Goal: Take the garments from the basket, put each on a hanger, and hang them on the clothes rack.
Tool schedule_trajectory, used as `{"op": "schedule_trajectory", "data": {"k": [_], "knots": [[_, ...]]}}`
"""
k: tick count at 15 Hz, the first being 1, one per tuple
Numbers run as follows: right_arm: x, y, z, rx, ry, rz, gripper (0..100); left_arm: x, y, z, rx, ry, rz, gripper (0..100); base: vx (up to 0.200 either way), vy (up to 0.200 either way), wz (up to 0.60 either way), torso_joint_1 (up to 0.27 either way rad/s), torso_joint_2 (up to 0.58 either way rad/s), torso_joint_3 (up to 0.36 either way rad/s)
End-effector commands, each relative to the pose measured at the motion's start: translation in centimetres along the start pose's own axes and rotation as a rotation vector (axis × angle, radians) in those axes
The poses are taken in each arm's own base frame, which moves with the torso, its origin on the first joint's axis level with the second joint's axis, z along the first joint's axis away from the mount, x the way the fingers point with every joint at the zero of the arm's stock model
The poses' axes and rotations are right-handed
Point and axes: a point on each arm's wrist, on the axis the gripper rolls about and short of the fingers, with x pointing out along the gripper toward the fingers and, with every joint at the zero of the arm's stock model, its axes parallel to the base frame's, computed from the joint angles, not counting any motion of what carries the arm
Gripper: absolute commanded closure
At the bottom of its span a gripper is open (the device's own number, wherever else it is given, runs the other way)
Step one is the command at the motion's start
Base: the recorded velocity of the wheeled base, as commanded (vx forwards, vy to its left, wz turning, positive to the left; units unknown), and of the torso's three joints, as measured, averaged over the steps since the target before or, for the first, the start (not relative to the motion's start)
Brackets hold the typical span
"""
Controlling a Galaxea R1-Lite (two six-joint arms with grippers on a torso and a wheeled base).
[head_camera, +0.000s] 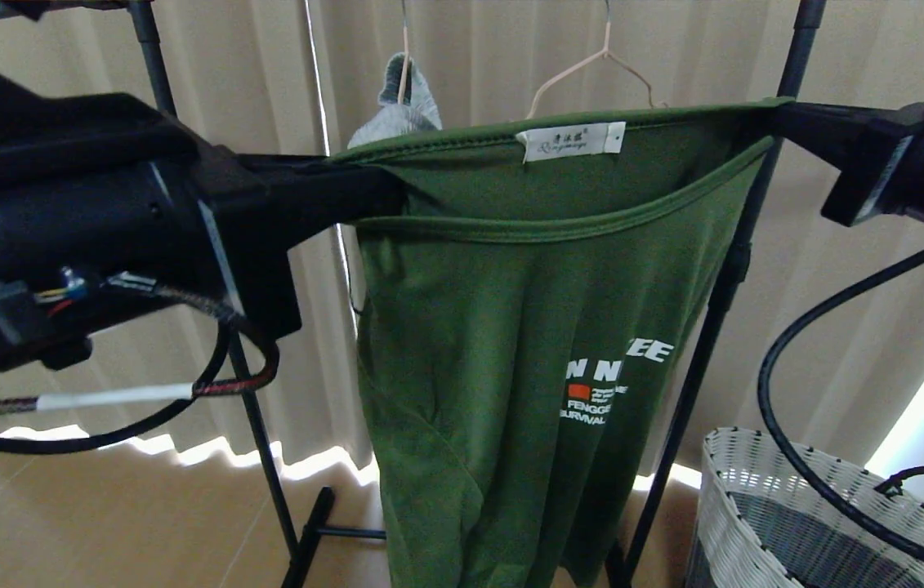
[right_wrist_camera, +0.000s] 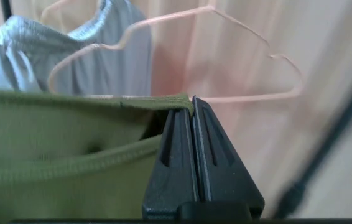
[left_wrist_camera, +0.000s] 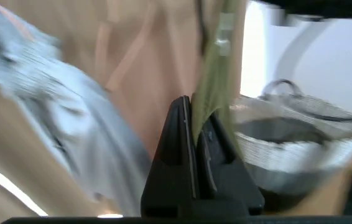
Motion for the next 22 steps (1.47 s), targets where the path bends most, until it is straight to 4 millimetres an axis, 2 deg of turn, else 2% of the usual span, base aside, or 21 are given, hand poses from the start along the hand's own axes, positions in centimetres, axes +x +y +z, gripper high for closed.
{"op": "schedule_trajectory", "data": {"k": [1,4,6,8,10,15,18,22], "knots": [[-3.9,-0.7,1.8,0.002,-0.04,-0.011,100,3.3,1.3,0.0,0.018,0.035,0.115,100,0.0,0.0,0.0,0.0,0.0,0.0],[-6.9,-0.7,1.5,0.001,-0.01,0.015,100,7.0,1.9,0.5,0.014,0.02,0.284,100,0.0,0.0,0.0,0.0,0.0,0.0],[-7.8,-0.2,1.1,0.004,-0.003,0.054,100,9.4,2.2,0.6,0.005,-0.026,0.351,100,0.0,0.0,0.0,0.0,0.0,0.0],[-8.6,0.3,0.3,0.006,0.01,0.095,100,10.9,2.5,0.4,0.0,-0.03,0.41,100,0.0,0.0,0.0,0.0,0.0,0.0],[-8.9,0.4,-0.1,0.006,0.018,0.107,100,11.0,2.5,0.2,0.0,-0.025,0.413,100,0.0,0.0,0.0,0.0,0.0,0.0],[-7.5,0.4,-0.5,0.003,0.044,0.08,100,10.1,2.4,-0.2,0.007,0.001,0.409,100,0.0,0.0,0.0,0.0,0.0,0.0],[-5.2,-0.3,-0.7,-0.002,0.021,0.013,100,6.6,2.0,0.4,0.017,0.048,0.335,100,0.0,0.0,0.0,0.0,0.0,0.0],[-2.6,0.0,-1.3,0.002,-0.004,0.011,100,2.4,1.4,0.2,0.02,0.097,0.124,100,0.0,0.0,0.0,0.0,0.0,0.0]]}}
